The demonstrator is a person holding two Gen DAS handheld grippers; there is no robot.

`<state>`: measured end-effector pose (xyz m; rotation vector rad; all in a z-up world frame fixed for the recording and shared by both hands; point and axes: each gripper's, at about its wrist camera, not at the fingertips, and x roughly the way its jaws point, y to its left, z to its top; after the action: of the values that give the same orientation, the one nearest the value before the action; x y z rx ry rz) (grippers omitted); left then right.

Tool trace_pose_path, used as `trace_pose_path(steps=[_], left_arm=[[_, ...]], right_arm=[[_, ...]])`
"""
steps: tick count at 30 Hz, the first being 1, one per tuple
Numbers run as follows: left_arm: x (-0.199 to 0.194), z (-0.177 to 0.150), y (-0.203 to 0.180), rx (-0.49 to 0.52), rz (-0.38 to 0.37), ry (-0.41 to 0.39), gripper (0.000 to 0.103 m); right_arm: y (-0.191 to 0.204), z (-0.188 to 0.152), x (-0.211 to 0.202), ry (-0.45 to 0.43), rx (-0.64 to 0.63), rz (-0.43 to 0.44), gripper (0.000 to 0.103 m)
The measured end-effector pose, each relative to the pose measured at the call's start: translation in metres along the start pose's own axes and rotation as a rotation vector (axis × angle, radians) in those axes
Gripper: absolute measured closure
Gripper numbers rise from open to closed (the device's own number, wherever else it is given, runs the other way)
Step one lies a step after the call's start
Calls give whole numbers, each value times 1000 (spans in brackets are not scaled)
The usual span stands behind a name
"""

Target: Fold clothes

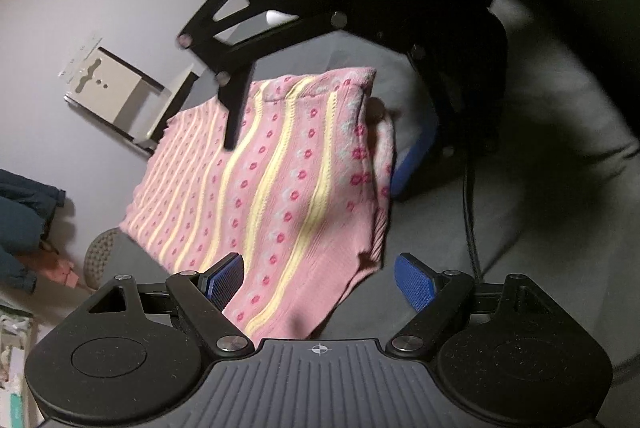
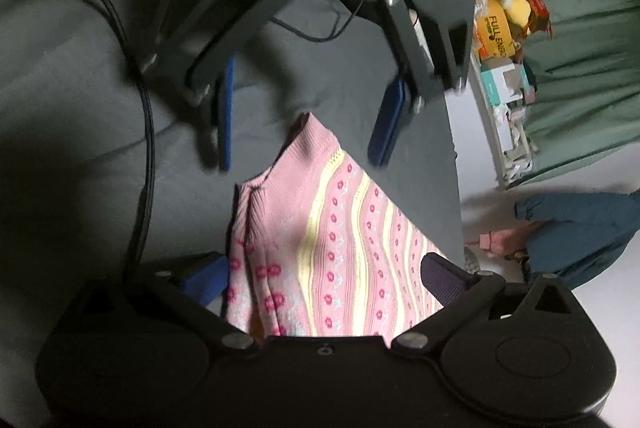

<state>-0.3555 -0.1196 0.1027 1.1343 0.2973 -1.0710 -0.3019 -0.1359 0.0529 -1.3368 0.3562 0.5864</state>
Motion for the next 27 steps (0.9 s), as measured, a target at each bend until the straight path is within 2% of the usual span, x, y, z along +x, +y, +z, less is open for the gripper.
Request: trace_pose_path(steps=[5, 8, 17, 25, 26, 27], left_arm=[[8, 6, -5, 7, -2, -11, 20], [11, 8, -8, 22, 11, -11, 20], [24, 19, -25, 189, 118, -26, 20], [32, 27, -27, 234, 114, -28, 21], [33, 27, -25, 223, 109, -23, 24], [35, 28, -23, 215, 108, -9, 40]], right_arm=[[7, 8, 3, -4, -47, -43, 0], [0, 8, 3, -4, -28, -61, 0], [-11, 5, 3, -4, 36, -86, 0], [-21, 5, 1, -3, 97, -84, 0], [-21, 5, 0, -4, 101, -84, 0], [-21, 5, -1, -4, 104, -83, 0]])
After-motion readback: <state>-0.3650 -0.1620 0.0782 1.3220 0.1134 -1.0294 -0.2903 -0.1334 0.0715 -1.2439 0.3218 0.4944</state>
